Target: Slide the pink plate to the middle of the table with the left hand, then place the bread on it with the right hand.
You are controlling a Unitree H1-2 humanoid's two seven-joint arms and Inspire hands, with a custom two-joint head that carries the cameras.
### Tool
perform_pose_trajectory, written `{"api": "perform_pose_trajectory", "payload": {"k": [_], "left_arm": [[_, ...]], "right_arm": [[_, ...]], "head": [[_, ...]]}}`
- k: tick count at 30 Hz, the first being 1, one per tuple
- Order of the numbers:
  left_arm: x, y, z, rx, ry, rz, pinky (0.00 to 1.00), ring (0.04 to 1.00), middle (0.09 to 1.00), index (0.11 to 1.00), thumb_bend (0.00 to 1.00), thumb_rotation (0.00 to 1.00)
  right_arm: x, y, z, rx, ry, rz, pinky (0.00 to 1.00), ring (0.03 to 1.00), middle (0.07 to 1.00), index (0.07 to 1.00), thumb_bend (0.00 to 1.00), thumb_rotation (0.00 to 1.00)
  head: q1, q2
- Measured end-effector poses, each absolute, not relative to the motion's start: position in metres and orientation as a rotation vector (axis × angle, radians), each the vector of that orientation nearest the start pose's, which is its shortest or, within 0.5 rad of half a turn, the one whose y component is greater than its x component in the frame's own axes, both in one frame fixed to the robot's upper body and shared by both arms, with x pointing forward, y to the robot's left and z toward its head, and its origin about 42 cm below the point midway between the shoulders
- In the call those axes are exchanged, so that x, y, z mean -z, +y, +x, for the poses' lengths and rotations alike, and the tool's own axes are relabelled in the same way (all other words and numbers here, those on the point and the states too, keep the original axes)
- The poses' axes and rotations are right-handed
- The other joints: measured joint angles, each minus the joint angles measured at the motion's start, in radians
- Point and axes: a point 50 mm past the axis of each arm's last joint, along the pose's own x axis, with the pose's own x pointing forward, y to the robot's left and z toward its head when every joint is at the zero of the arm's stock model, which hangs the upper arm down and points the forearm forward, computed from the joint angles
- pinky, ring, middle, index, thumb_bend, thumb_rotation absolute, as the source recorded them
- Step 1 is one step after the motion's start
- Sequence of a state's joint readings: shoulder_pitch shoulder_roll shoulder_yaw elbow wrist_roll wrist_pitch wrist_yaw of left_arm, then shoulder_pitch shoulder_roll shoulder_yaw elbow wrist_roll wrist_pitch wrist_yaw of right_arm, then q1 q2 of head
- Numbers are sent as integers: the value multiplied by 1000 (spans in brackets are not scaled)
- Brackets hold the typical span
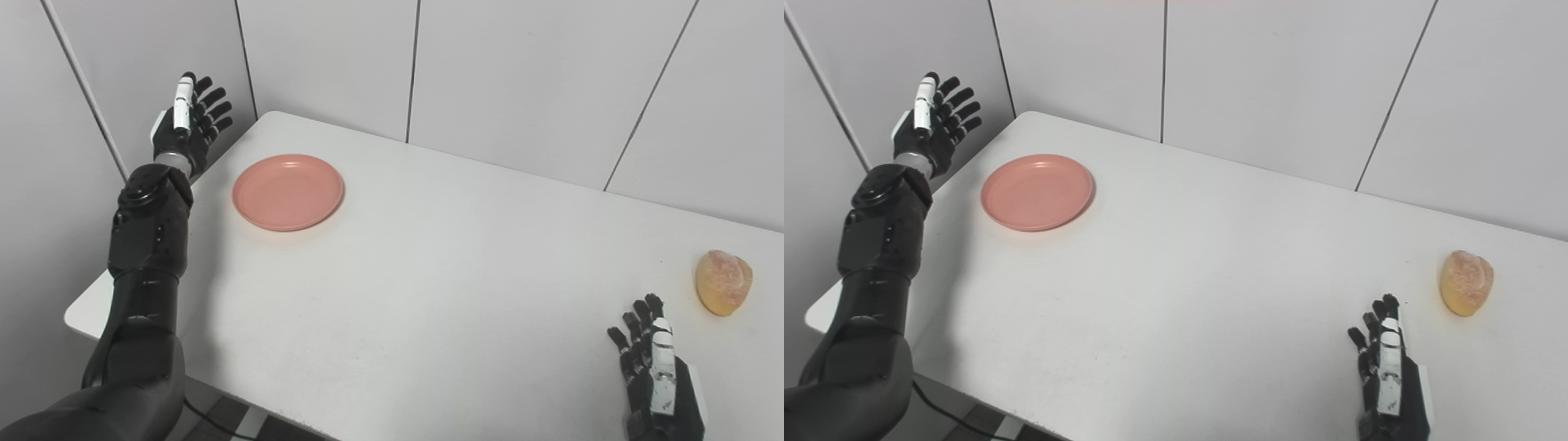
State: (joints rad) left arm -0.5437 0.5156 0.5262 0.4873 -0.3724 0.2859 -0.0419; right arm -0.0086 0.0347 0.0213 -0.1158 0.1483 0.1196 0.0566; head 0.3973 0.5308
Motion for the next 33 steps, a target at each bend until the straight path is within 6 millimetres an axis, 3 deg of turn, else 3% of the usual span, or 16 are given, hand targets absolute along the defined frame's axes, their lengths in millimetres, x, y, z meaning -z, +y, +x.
{"api": "perform_pose_trajectory", "payload": {"k": [11,24,33], "left_arm": [[-225,501,407,-455,2,-224,930,900,898,896,389,1000],[-197,506,404,-483,69,-260,900,904,901,908,331,1000],[-172,508,402,-508,119,-298,898,894,897,905,360,1000]], "right_arm": [[-122,-188,286,-99,-9,182,1000,1000,1000,1000,137,1000],[-122,-188,286,-97,-9,181,1000,1000,1000,1000,150,1000],[-122,-188,286,-94,-10,183,1000,1000,1000,1000,146,1000]], "head": [[0,6],[-2,11],[0,17]]}}
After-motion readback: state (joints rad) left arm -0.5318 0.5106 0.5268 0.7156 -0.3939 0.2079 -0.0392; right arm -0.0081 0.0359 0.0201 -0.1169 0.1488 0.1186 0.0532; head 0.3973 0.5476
